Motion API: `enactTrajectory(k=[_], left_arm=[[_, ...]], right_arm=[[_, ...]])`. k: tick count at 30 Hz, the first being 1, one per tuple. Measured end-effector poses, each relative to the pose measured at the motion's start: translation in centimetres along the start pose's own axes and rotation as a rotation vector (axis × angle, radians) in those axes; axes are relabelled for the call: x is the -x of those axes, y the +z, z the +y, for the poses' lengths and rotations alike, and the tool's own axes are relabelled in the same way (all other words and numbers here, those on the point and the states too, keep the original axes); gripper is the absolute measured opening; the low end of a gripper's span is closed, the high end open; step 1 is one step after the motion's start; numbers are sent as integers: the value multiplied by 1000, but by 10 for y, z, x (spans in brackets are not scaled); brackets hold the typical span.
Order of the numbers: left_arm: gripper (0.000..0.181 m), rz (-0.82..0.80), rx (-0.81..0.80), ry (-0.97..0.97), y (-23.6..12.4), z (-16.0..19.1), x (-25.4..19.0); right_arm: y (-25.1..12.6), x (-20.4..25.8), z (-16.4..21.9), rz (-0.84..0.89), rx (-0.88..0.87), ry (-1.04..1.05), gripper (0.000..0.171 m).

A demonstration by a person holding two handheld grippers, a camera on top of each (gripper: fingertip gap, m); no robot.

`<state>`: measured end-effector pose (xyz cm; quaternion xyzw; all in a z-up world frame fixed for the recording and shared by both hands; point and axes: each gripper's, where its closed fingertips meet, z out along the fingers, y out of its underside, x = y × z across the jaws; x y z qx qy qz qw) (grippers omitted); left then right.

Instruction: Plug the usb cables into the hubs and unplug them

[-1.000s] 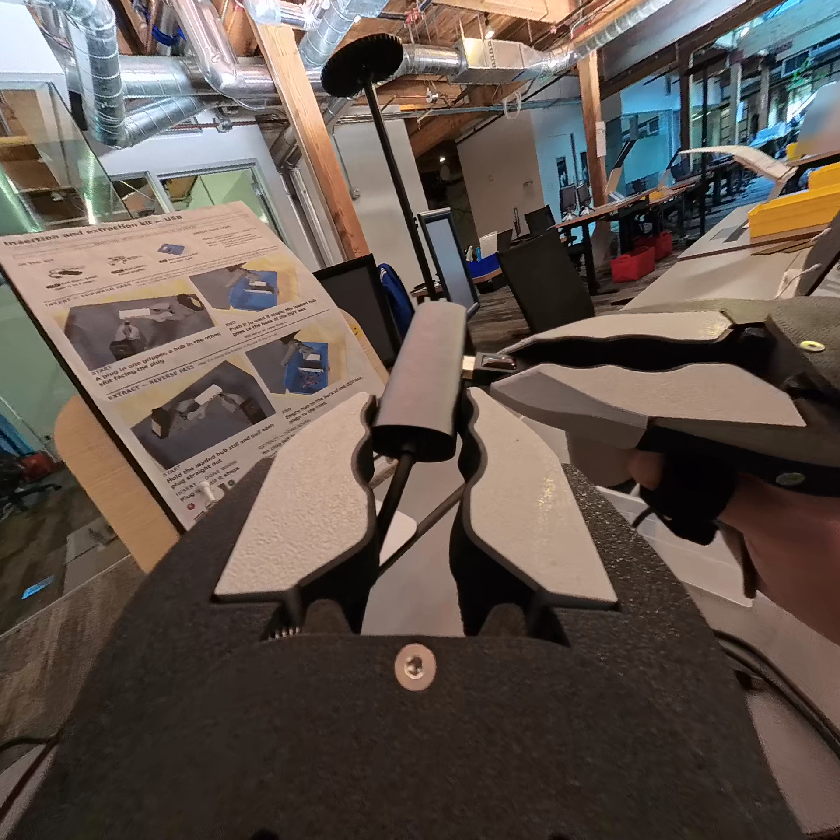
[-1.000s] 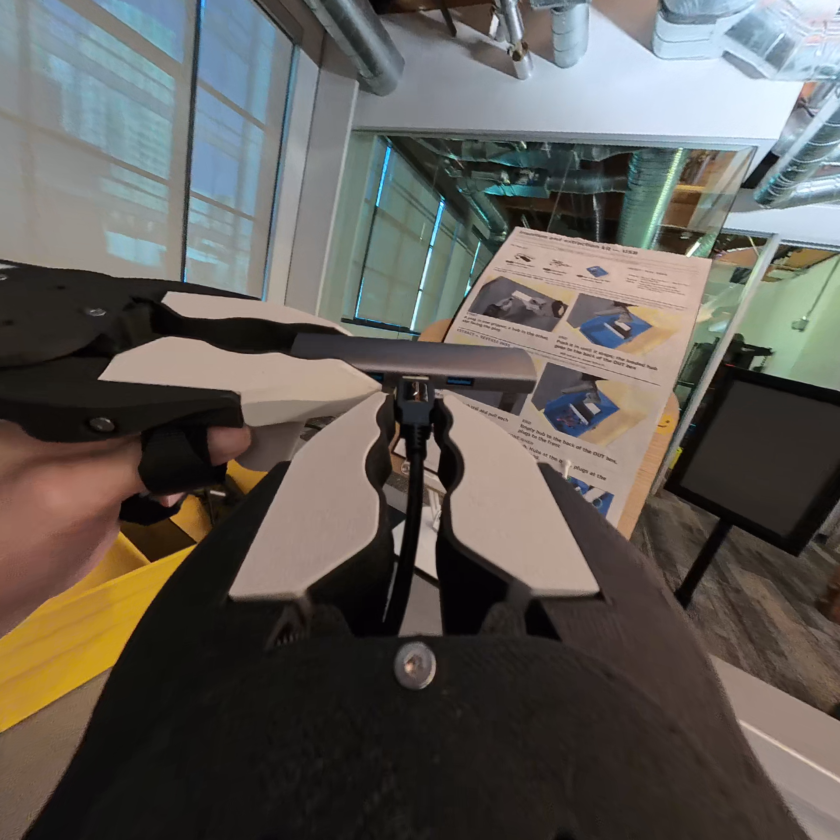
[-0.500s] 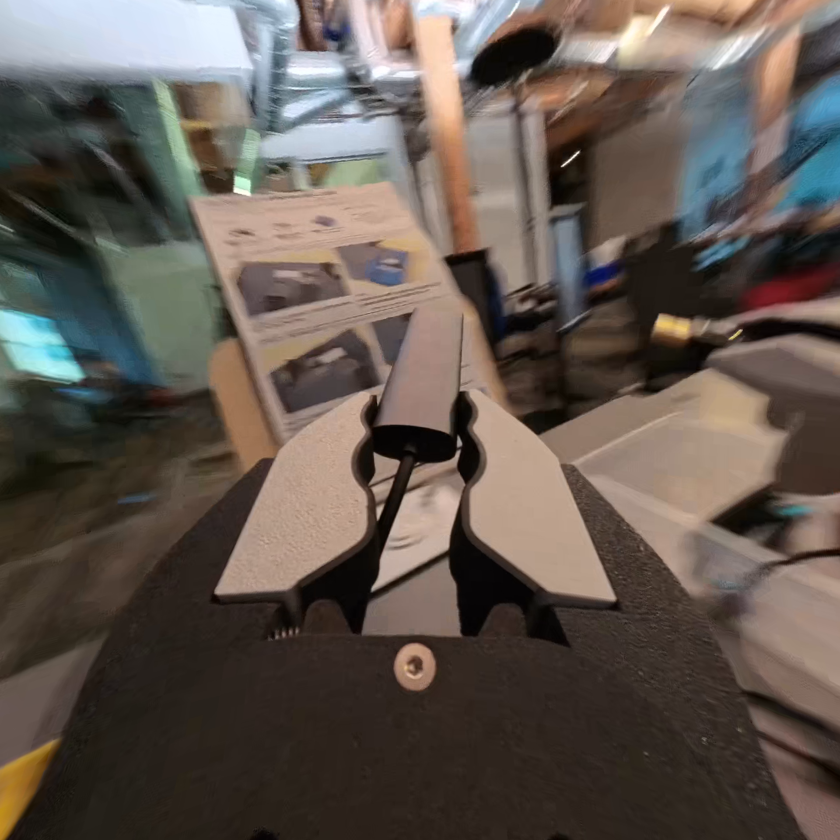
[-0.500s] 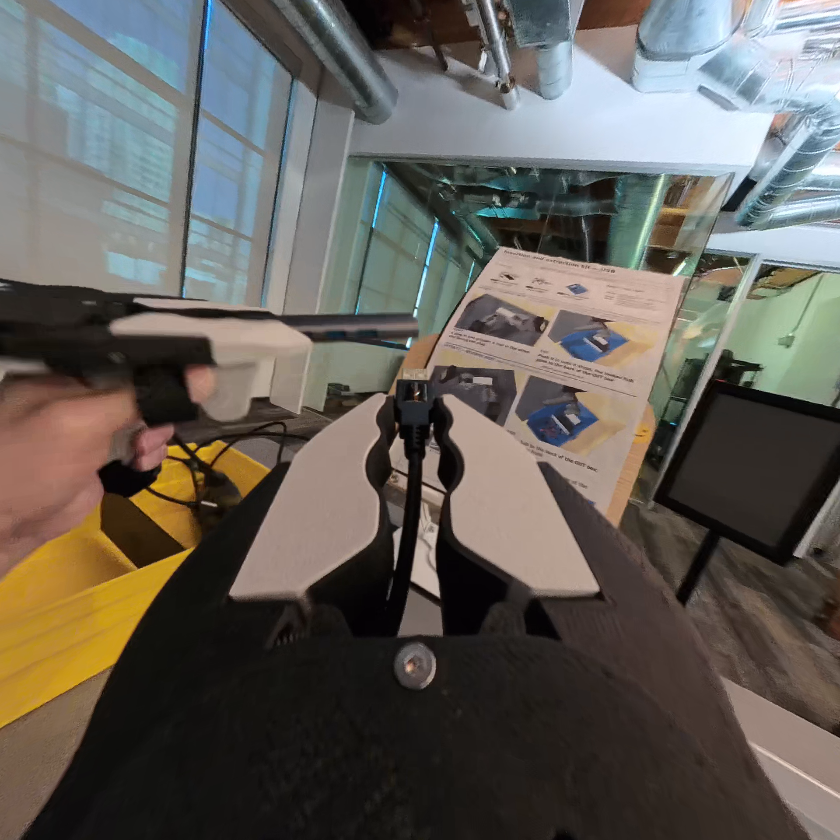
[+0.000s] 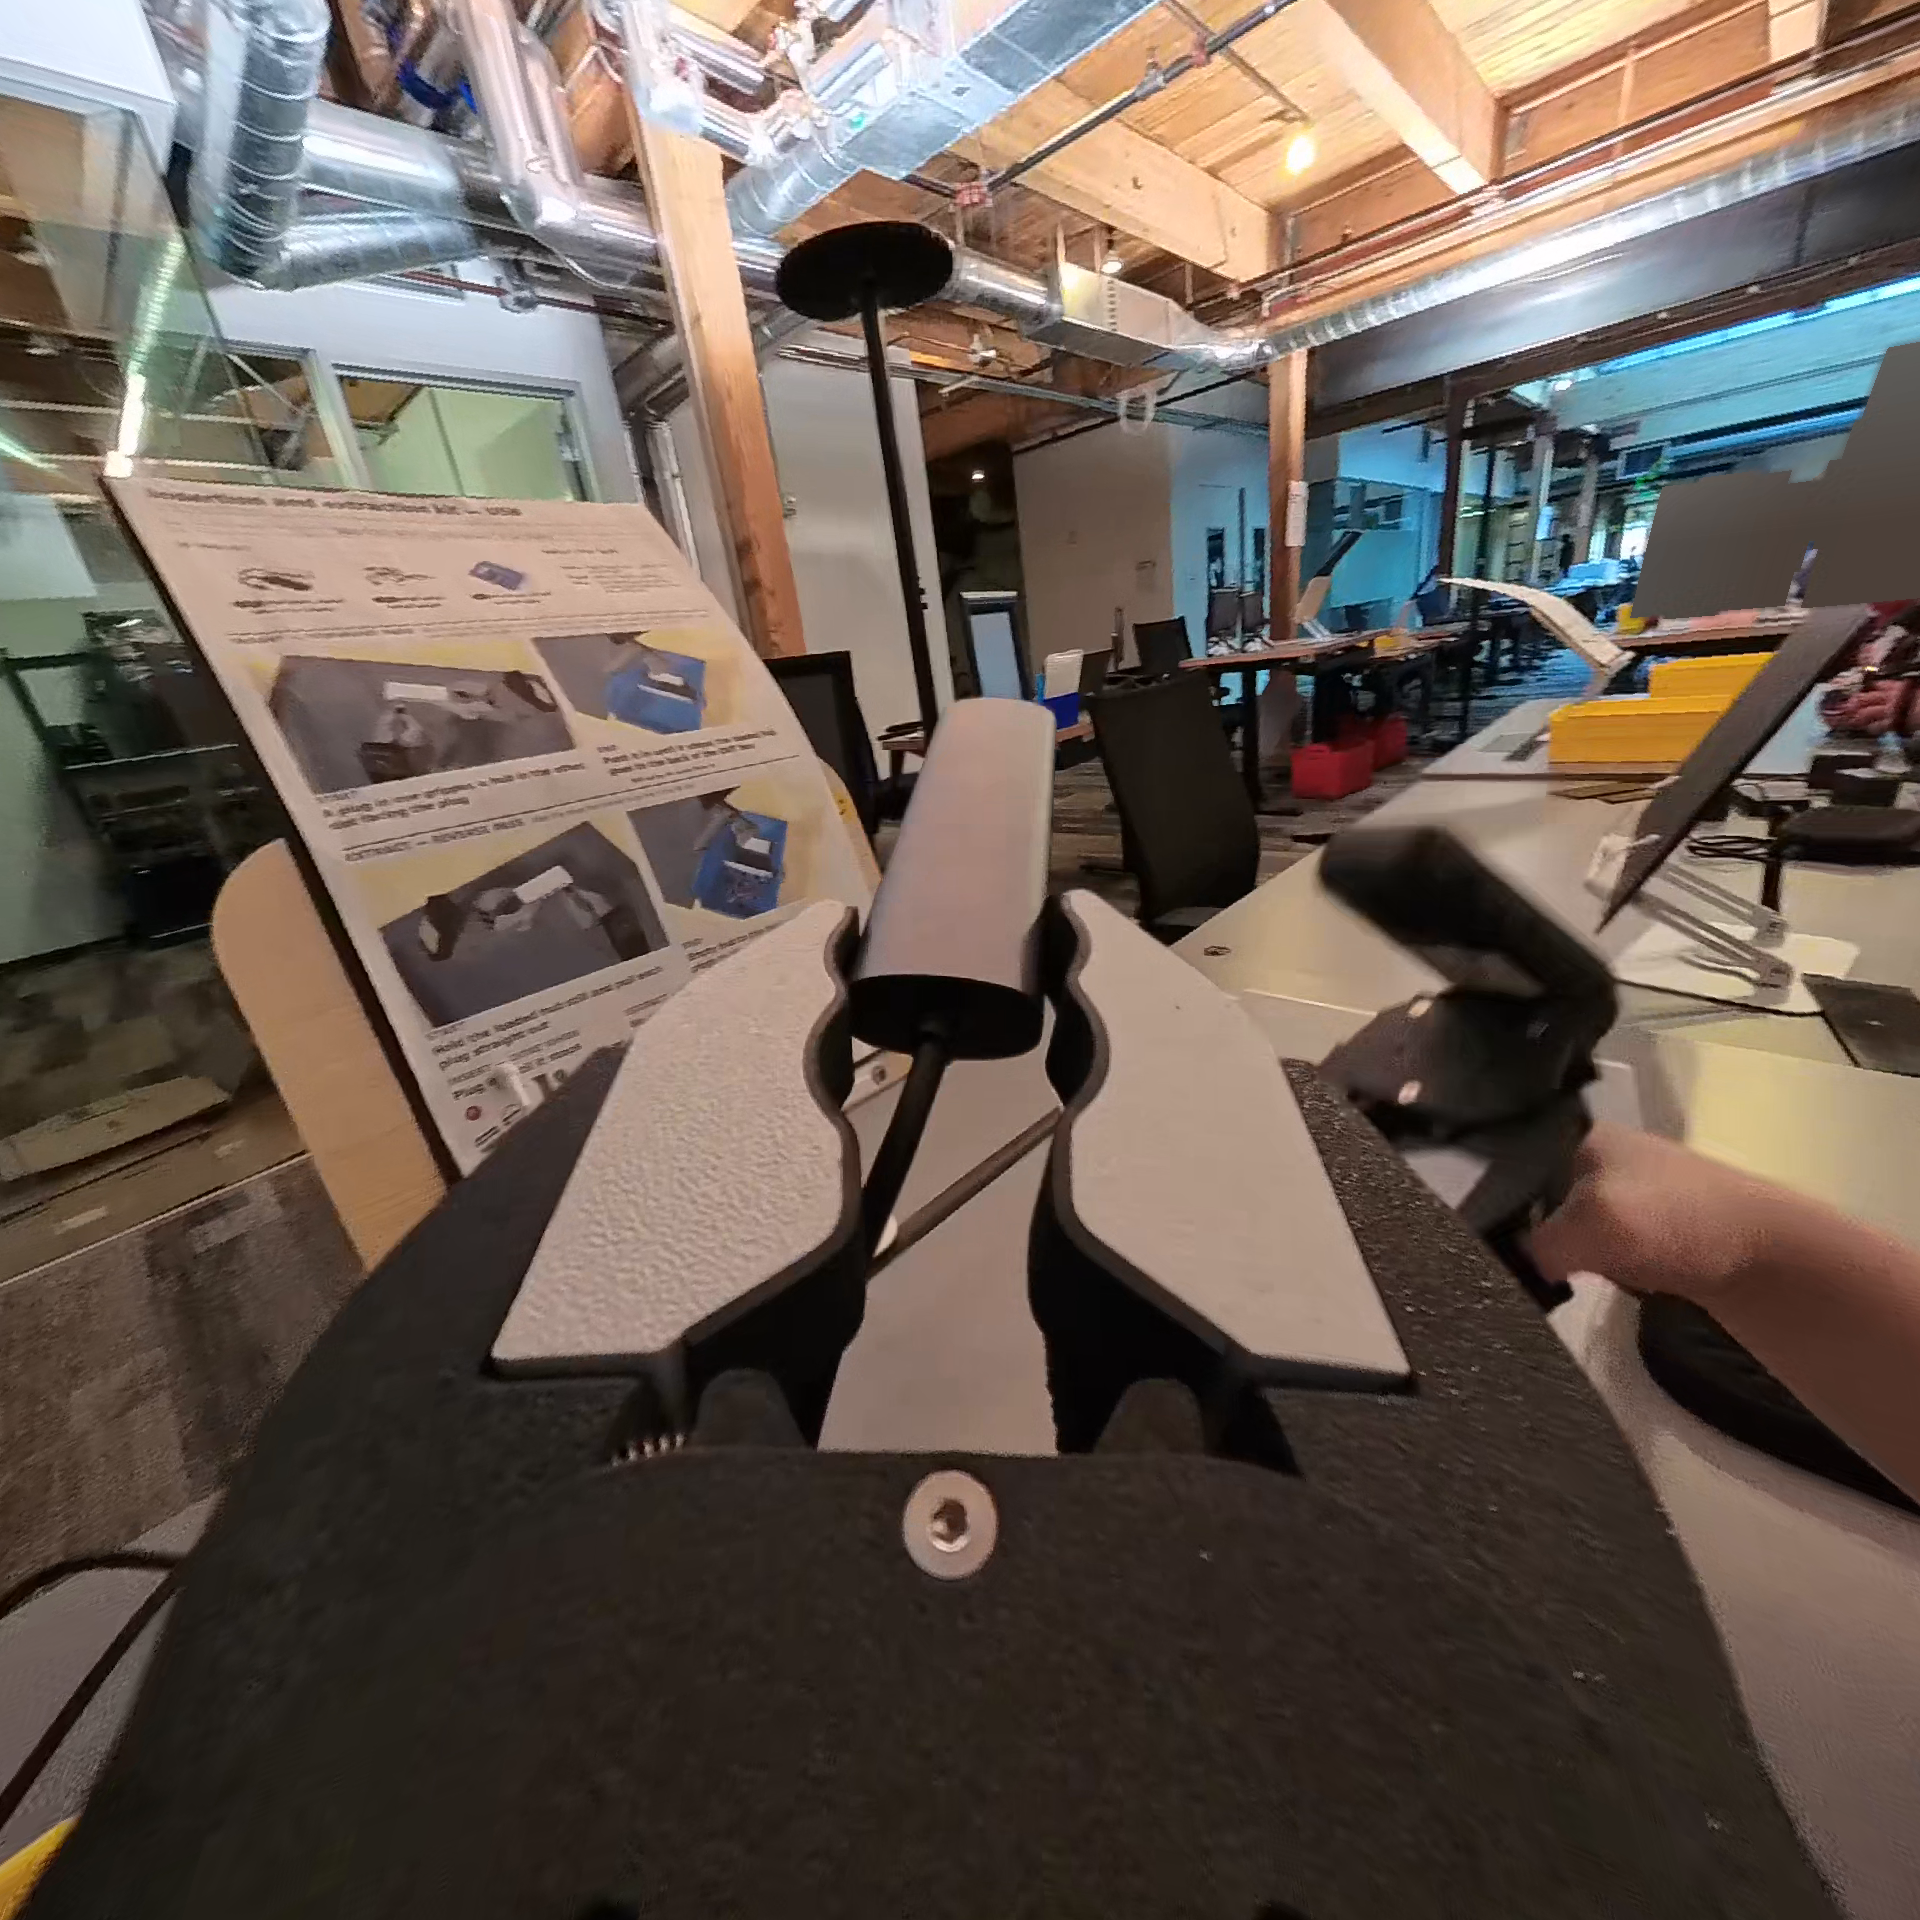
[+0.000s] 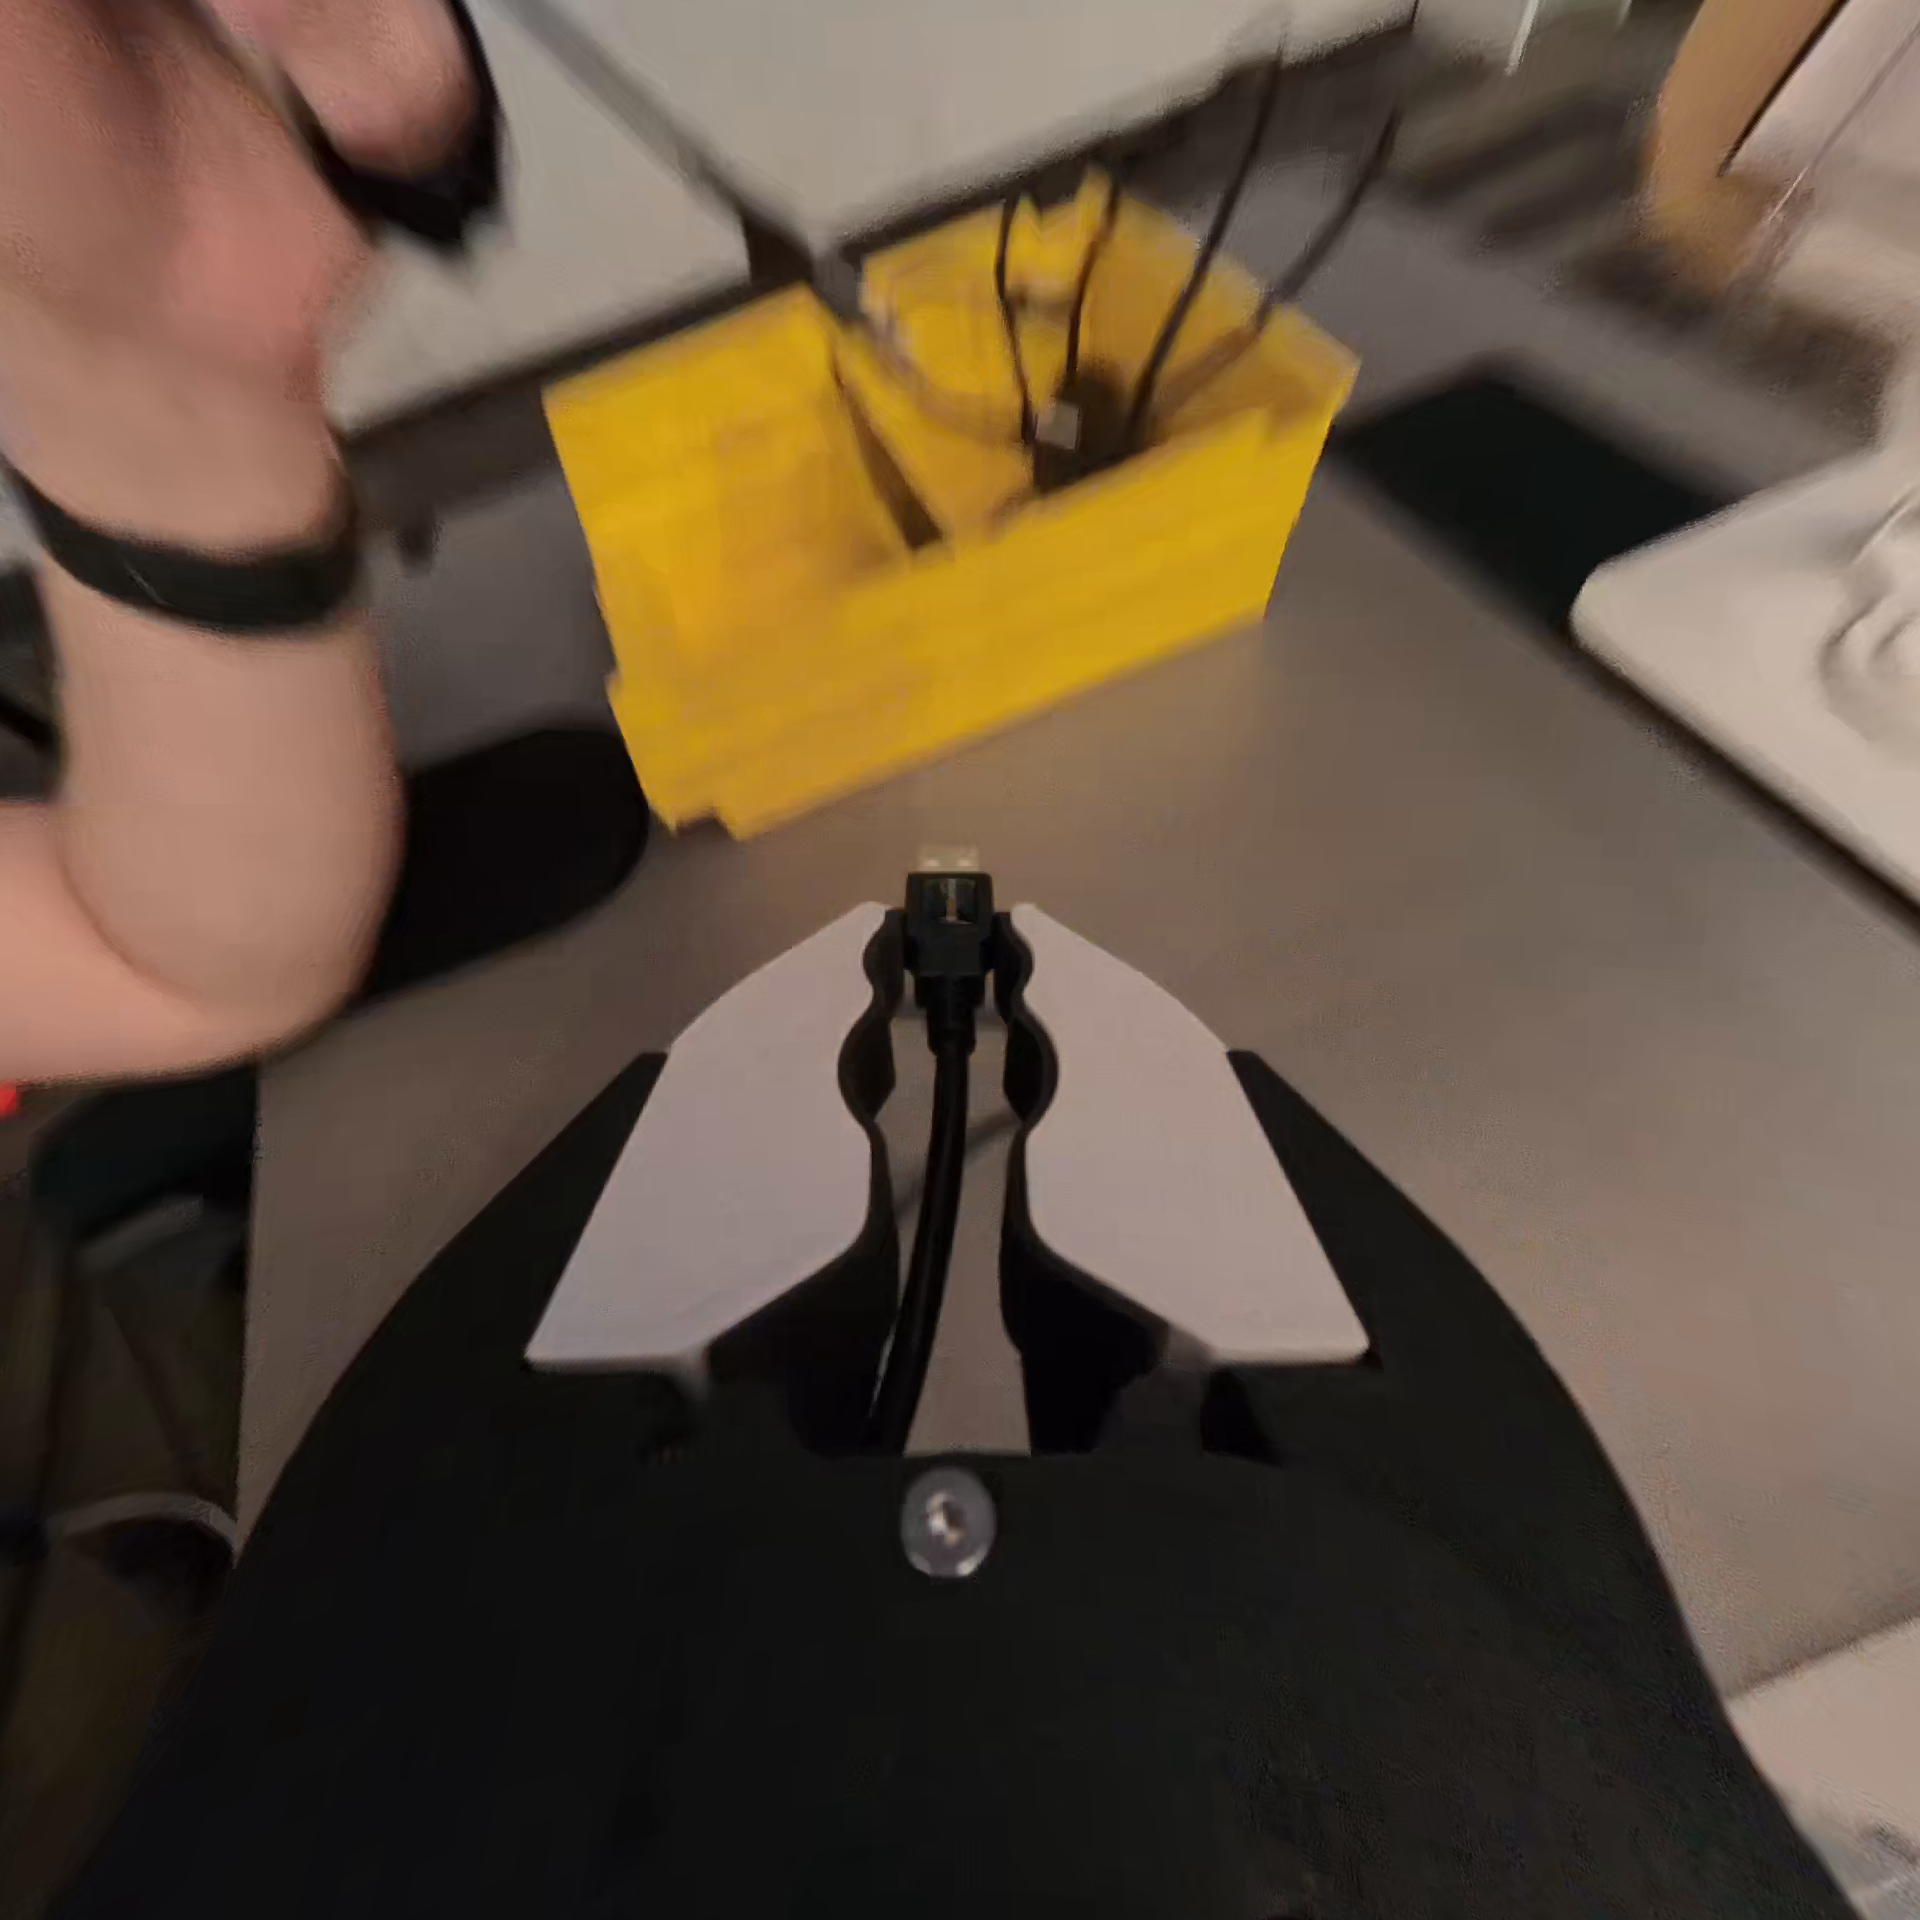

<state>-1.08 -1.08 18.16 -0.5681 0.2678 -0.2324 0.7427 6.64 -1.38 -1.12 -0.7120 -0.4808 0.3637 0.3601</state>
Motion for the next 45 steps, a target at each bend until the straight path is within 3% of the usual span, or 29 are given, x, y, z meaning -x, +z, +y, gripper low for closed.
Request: enactTrajectory(k=[3,6,12,16,19,23,26,30,35,37,39,45], left_arm=[[34,62,-6,-9,3,-2,-12],[34,143,6,-26,9,0,-28],[34,172,48,5,19,8,-41],[33,199,29,-23,15,2,-42],[33,199,27,-36,12,1,-38],[33,190,3,-53,7,-5,-31],[33,184,-11,-57,3,-9,-28],[33,178,-12,-59,0,-10,-24],[33,167,-3,-54,0,-9,-22],[33,141,-11,-44,-1,-11,-20],[33,118,-30,-33,-3,-16,-18],[33,68,-54,14,-16,-29,-14]], right_arm=[[30,-6,56,43,142,-8,17],[54,3,92,-42,244,30,17],[64,18,101,-80,277,-71,25],[49,20,70,-10,151,-173,42],[21,11,30,114,7,-218,46],[-28,40,-43,-12,-354,-151,45],[-64,54,-68,-59,-441,-179,45],[-80,25,-54,49,-230,-232,49],[-55,-52,14,84,308,-299,54],[-44,-72,45,13,501,-201,55],[-25,-70,50,-109,543,-71,65],[13,-52,63,-279,631,-27,84]])
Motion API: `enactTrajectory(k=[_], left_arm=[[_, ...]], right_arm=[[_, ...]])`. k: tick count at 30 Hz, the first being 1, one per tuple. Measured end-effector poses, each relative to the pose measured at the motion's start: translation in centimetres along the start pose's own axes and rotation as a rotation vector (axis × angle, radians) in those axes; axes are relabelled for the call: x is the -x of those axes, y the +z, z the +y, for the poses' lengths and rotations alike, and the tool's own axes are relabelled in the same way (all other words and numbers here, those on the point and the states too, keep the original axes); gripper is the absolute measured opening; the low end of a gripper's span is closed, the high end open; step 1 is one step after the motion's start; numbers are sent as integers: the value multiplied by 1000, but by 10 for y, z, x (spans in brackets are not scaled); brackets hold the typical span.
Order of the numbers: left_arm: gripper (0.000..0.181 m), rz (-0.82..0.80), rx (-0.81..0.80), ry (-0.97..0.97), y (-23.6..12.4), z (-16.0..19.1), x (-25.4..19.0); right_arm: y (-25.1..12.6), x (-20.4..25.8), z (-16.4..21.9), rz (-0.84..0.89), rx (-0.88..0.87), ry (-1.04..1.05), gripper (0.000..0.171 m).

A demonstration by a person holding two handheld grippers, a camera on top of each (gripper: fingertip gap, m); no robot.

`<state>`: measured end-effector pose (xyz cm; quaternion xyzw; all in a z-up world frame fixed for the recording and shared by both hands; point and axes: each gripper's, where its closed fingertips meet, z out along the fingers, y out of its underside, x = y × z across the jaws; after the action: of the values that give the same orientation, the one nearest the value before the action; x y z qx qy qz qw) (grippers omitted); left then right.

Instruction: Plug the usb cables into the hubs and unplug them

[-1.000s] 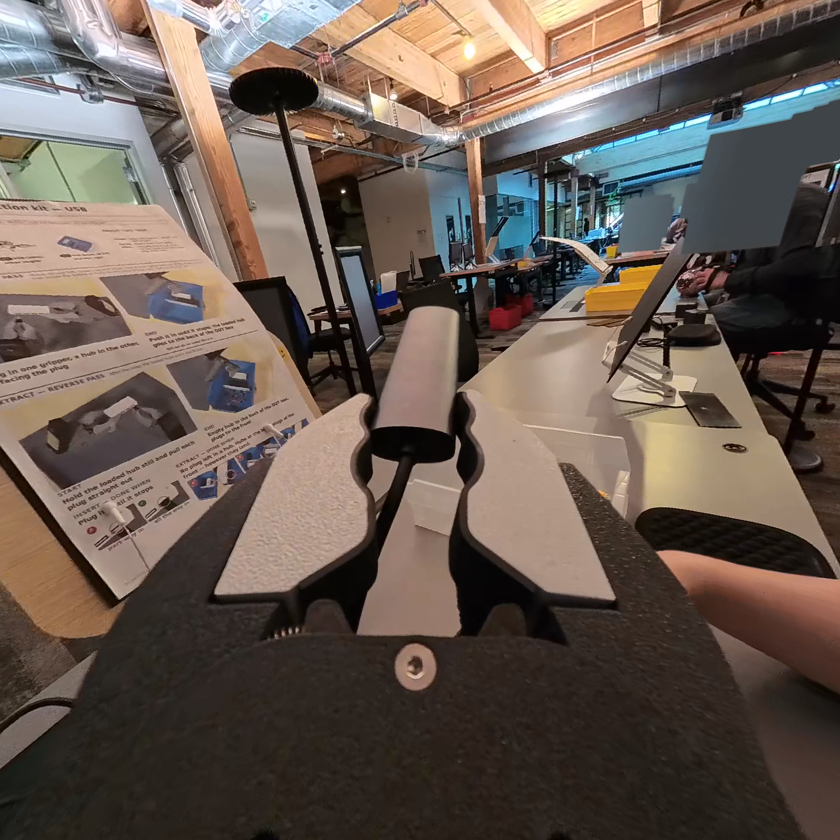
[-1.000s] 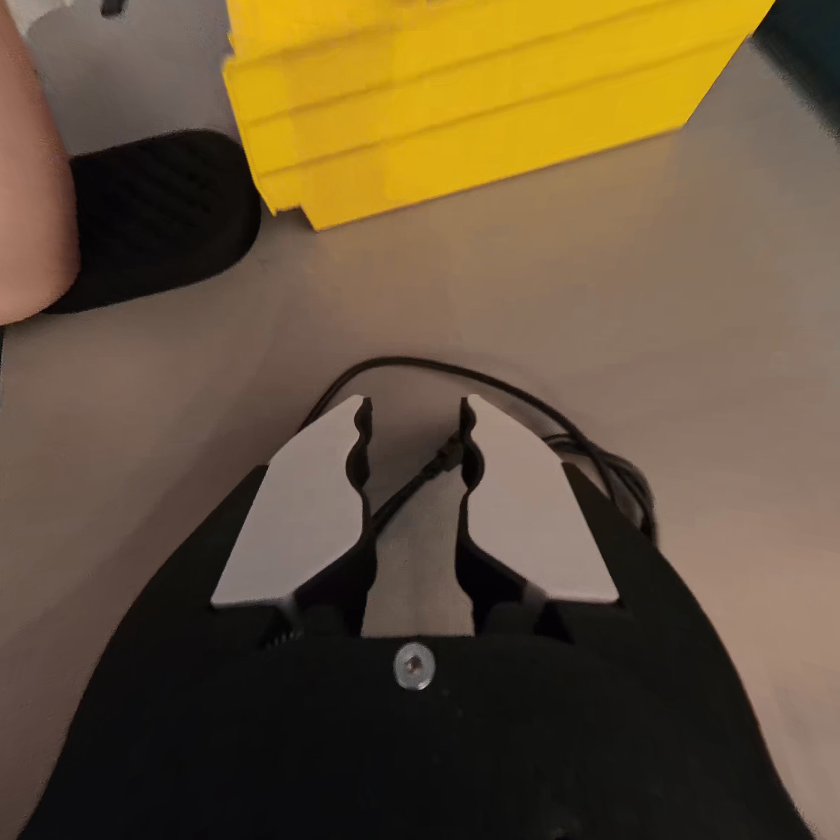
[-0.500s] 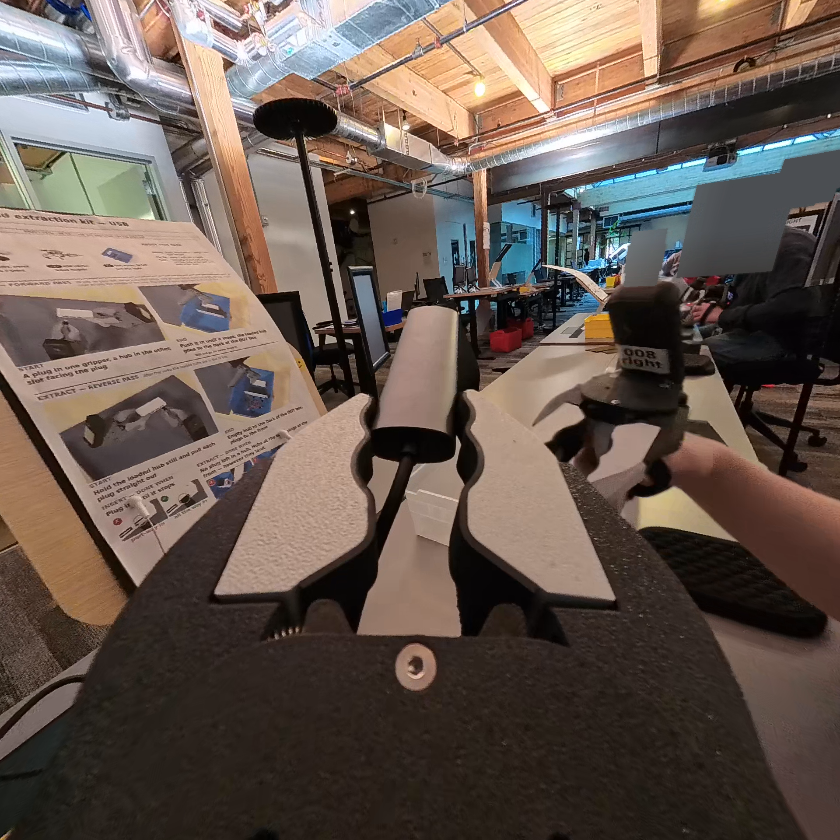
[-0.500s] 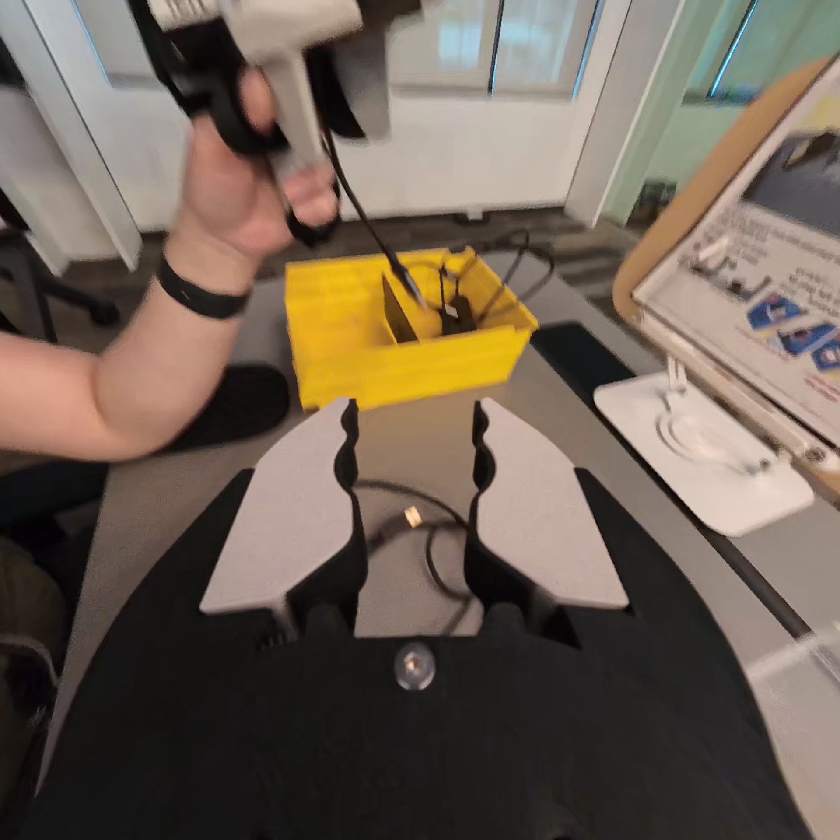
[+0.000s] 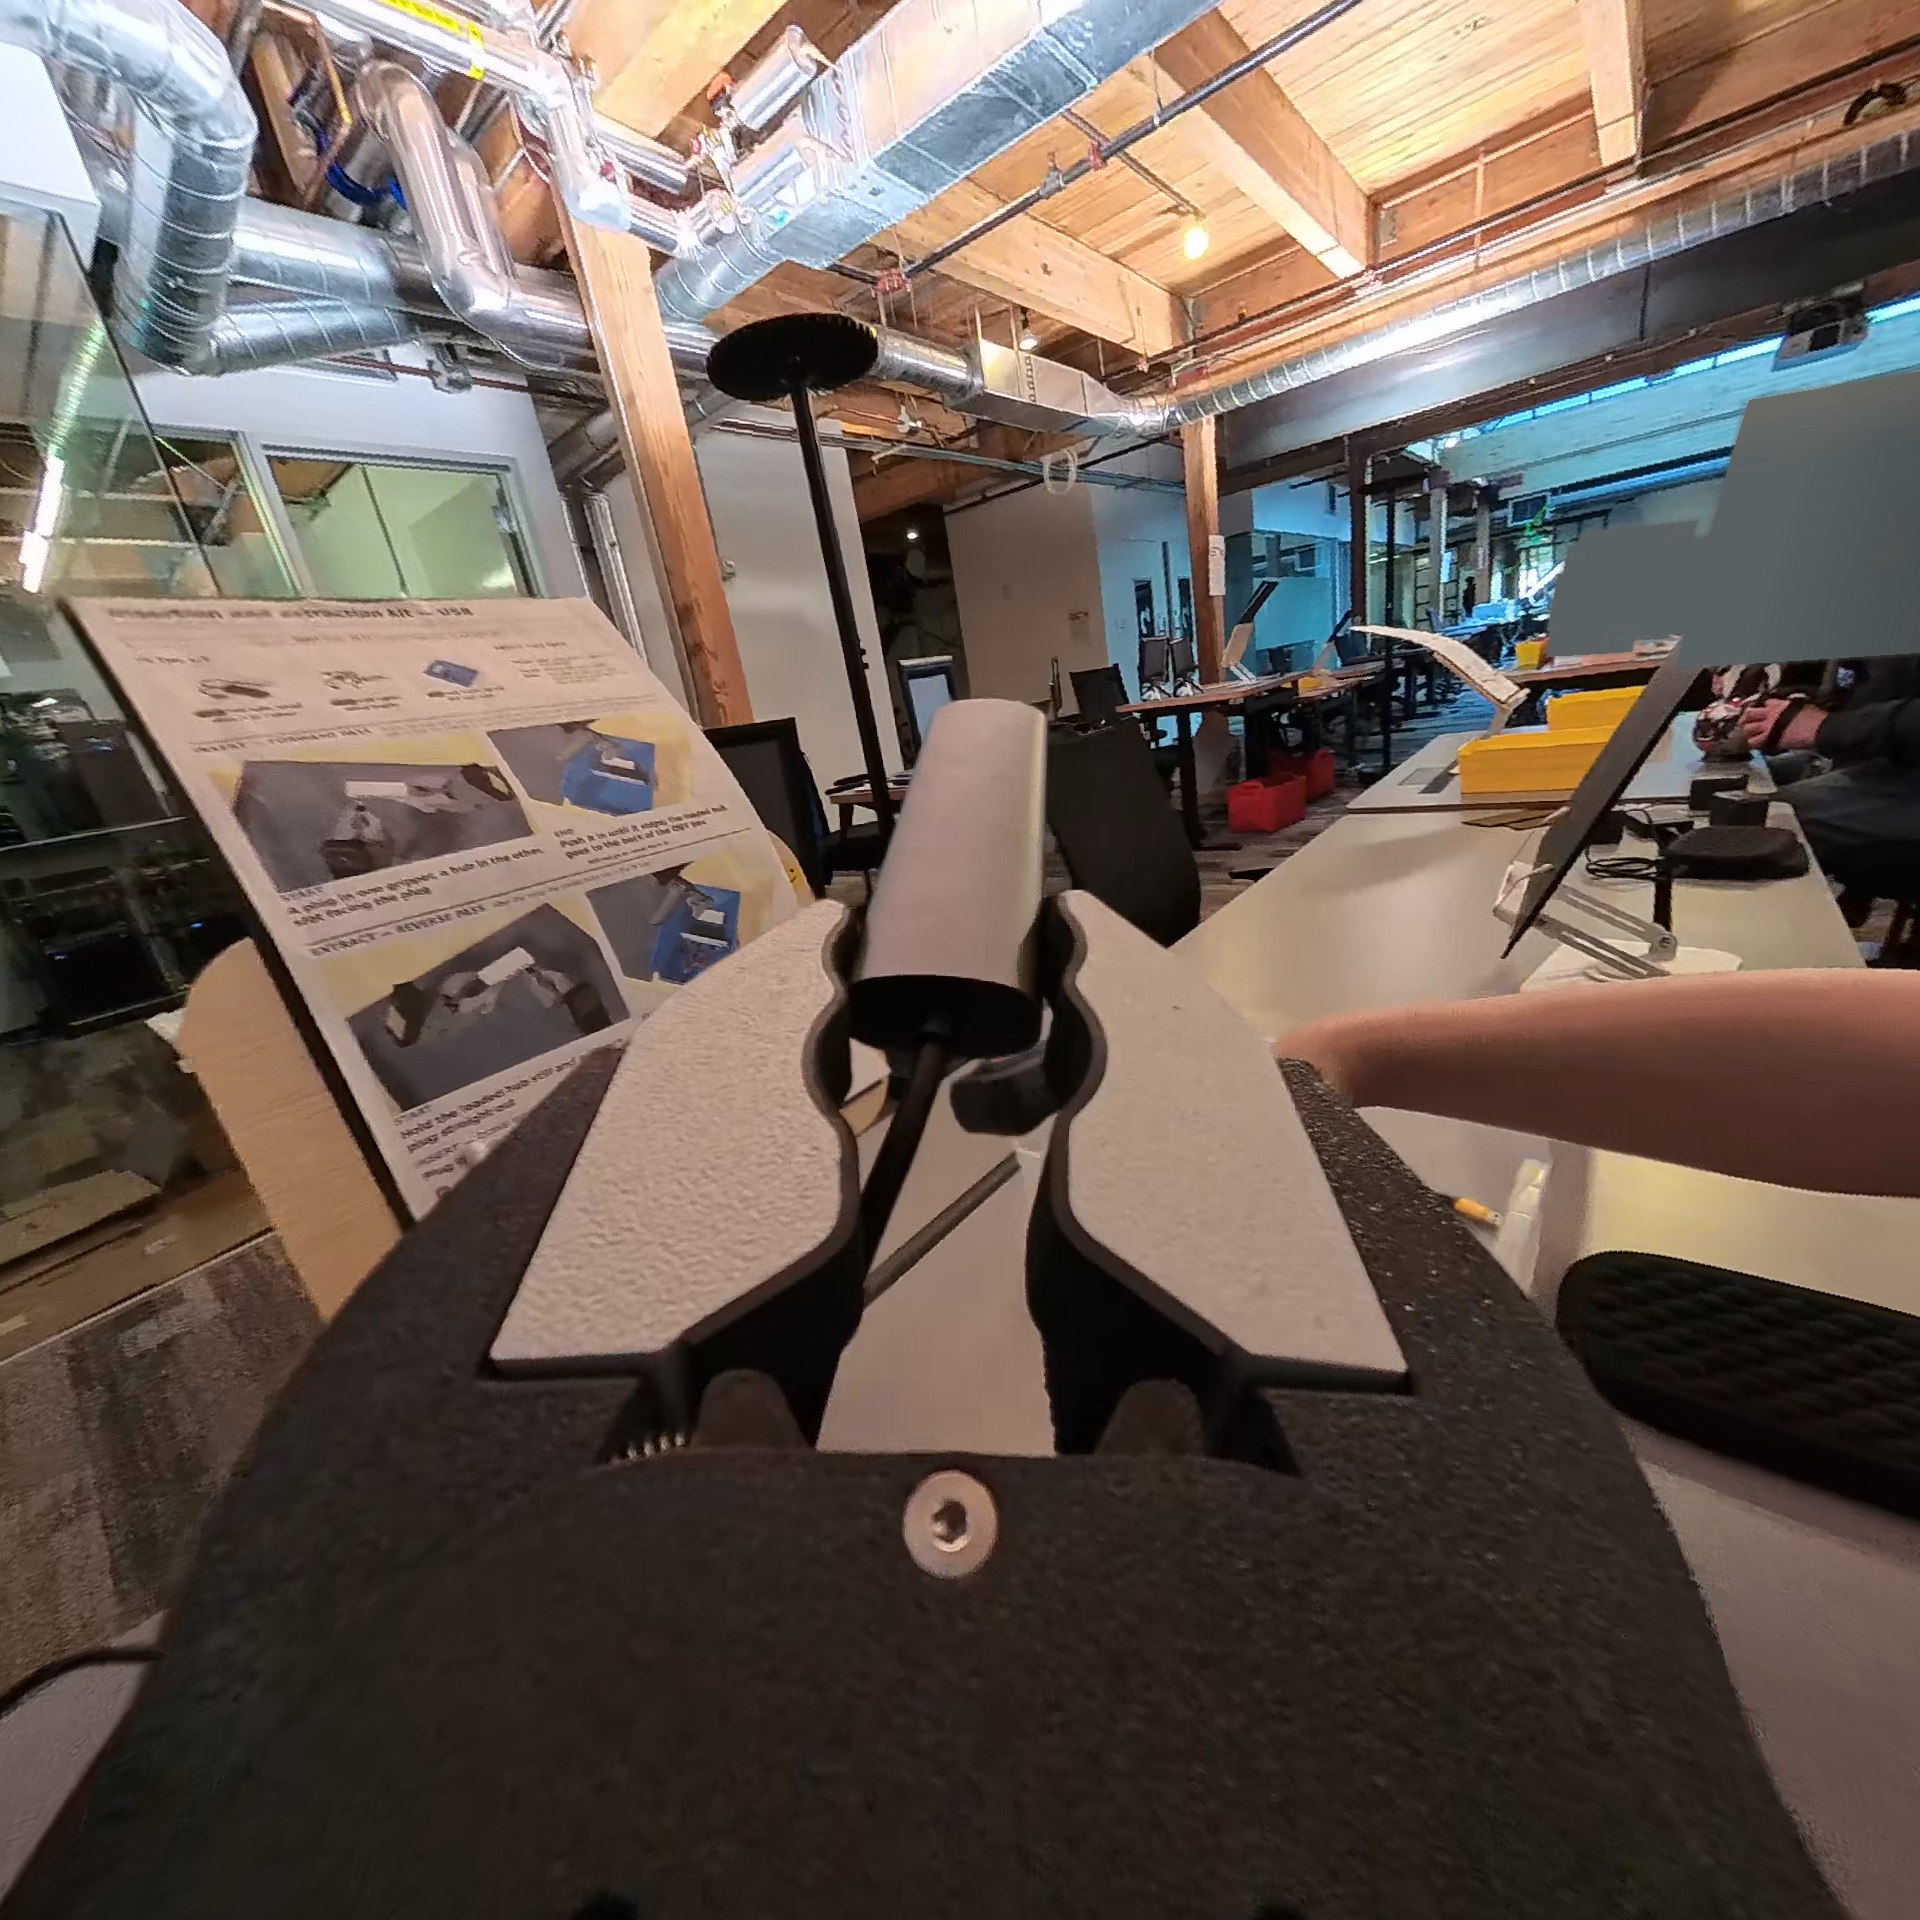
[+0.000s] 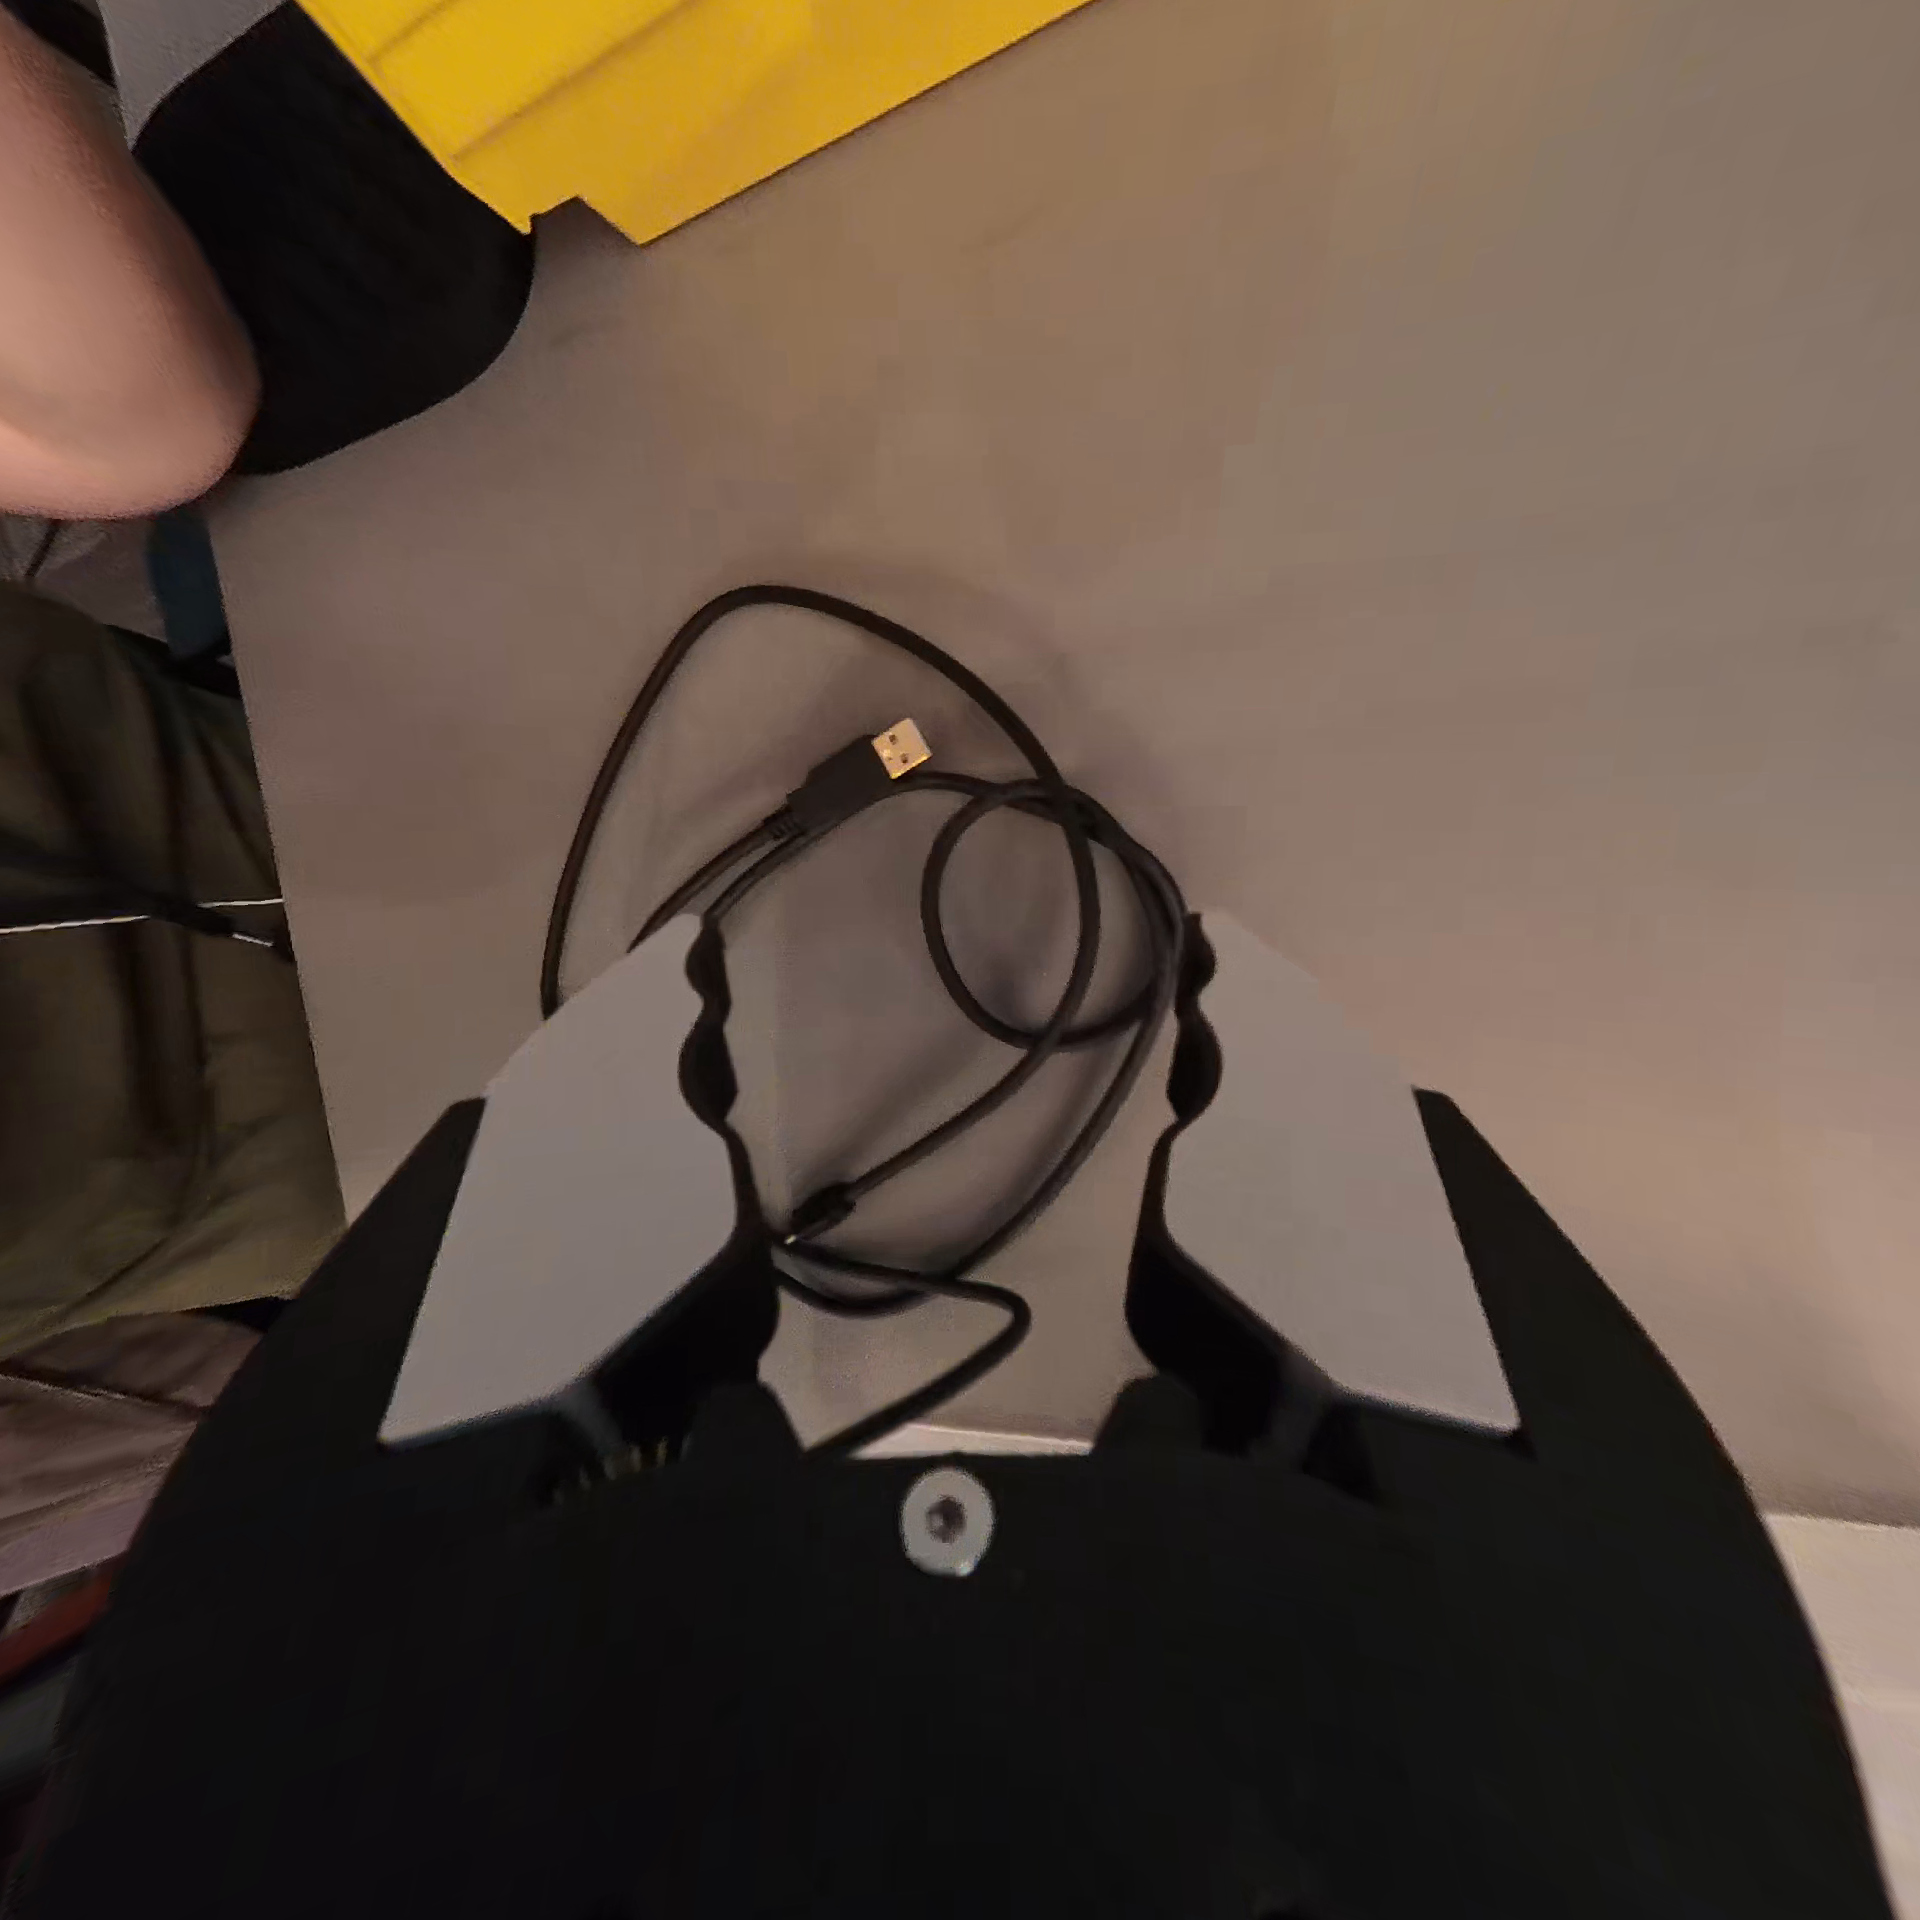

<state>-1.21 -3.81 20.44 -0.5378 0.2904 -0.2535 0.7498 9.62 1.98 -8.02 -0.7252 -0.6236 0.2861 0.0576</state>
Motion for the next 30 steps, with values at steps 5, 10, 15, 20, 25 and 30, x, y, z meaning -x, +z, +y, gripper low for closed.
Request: enactTrajectory(k=[5,10,15,20,25,30], left_arm=[[33,-36,-13,13,-12,-9,8],[33,-67,-49,-9,-22,-20,13],[33,-93,-72,37,-32,-35,7],[33,-101,-69,62,-36,-42,-1],[33,-72,-39,77,-28,-37,-11],[33,-81,-9,111,-21,-31,-13]], right_arm=[[25,28,9,15,124,-41,101],[26,52,-1,123,106,-79,100],[33,64,-13,314,12,-41,93],[62,48,4,413,100,59,93],[76,28,14,436,170,115,92],[88,23,28,401,229,139,77]])
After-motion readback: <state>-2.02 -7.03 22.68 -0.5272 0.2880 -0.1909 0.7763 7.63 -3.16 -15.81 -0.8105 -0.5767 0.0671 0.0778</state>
